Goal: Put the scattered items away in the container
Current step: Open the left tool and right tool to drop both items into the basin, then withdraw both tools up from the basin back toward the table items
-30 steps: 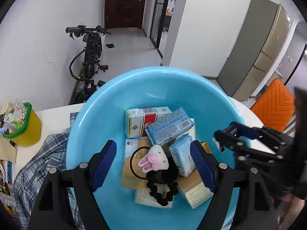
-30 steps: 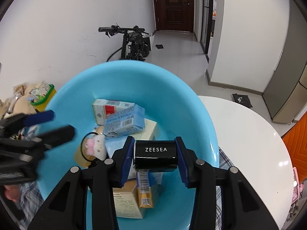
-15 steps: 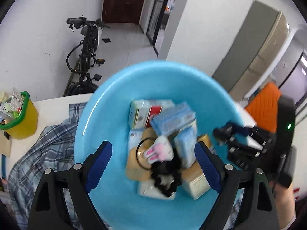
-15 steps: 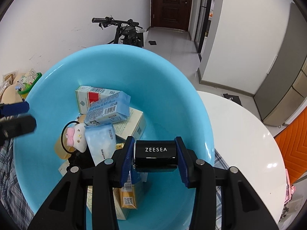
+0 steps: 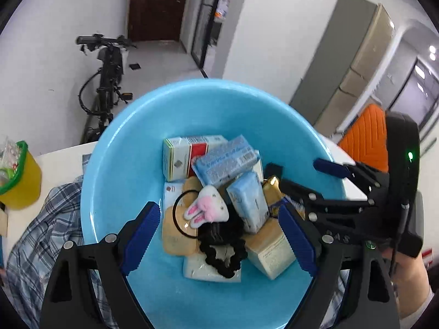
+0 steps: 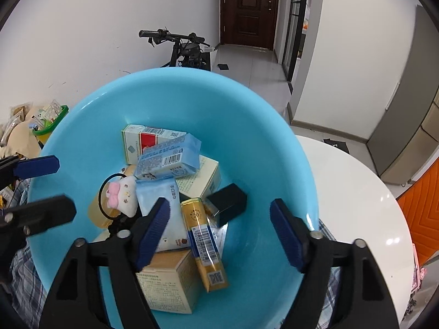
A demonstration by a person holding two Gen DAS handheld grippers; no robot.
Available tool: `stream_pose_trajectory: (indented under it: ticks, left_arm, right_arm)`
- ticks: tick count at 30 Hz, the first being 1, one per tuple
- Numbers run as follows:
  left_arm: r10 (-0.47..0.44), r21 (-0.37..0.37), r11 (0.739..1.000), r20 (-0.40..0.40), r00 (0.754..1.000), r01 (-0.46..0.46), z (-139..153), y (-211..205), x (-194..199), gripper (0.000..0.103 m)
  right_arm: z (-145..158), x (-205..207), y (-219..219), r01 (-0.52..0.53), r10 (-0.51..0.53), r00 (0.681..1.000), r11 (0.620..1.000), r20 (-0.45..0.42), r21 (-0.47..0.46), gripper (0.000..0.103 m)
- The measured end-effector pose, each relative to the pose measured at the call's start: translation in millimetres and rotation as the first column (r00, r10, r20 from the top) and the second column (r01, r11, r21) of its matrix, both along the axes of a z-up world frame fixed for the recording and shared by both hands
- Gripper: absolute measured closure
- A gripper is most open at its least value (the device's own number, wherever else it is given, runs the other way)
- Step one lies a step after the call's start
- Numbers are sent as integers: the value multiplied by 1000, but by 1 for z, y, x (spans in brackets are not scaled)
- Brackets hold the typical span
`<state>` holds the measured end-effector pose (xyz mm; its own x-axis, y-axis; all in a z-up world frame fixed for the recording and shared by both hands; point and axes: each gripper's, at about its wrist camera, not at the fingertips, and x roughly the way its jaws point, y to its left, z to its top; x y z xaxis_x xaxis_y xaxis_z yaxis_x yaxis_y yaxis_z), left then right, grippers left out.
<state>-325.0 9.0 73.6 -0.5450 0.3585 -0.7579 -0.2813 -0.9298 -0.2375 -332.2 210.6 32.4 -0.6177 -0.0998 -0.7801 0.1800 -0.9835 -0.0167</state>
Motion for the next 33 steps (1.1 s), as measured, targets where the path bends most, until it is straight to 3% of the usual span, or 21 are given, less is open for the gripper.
stream_pose_trajectory:
  ticks: [3,8,10,14,17,21,23,25,26,28,31,33]
  left_arm:
    - [16,81,997,-38,999,-12,4,-6,5,13]
    - [58,80,996,-111,992,-50,12,-12,11,13]
    - [101,67,994,-191,976,-89,19,-17,17,13]
    - [233,115,971,-261,937,-209,26,-29,29,13]
    - [281,49,959,-304,910,-280,29,-28,35,13]
    - [239,-87,951,-402,884,-297,35,-15,47,13]
    - [242,-81,951,-405,882,-298,38,-15,54,13]
    - [302,-13,944,-360,883,-328,38,-20,61,13]
    - [337,56,939,-341,878,-338,39,-23,67,13]
    - [351,113,936,-350,869,-333,38,-28,76,13]
    - [319,57,946,-340,885,-319,37,-23,75,13]
    - [326,6,939,-336,884,-344,32,-21,79,13]
  right_arm:
    - [5,7,6,-3,2,1000,1000,-23,-8,25]
    - [17,18,18,13,-14,995,1000,-95,-18,21]
    - [23,26,26,30,-34,990,999,-140,-28,17]
    - [31,36,41,56,-67,983,996,-171,-67,16]
    - [38,42,43,69,-79,975,996,-210,-53,11]
    - [45,56,40,67,-74,958,997,-279,-33,4]
    - [48,63,38,57,-67,951,997,-301,-43,4]
    - [51,71,35,42,-59,949,997,-309,-64,4]
    - [52,75,34,31,-52,950,997,-308,-73,4]
    - [56,84,31,13,-40,949,996,-314,-88,4]
    - [62,94,29,8,-33,943,997,-331,-77,2]
    - [68,102,28,7,-32,933,997,-357,-73,1]
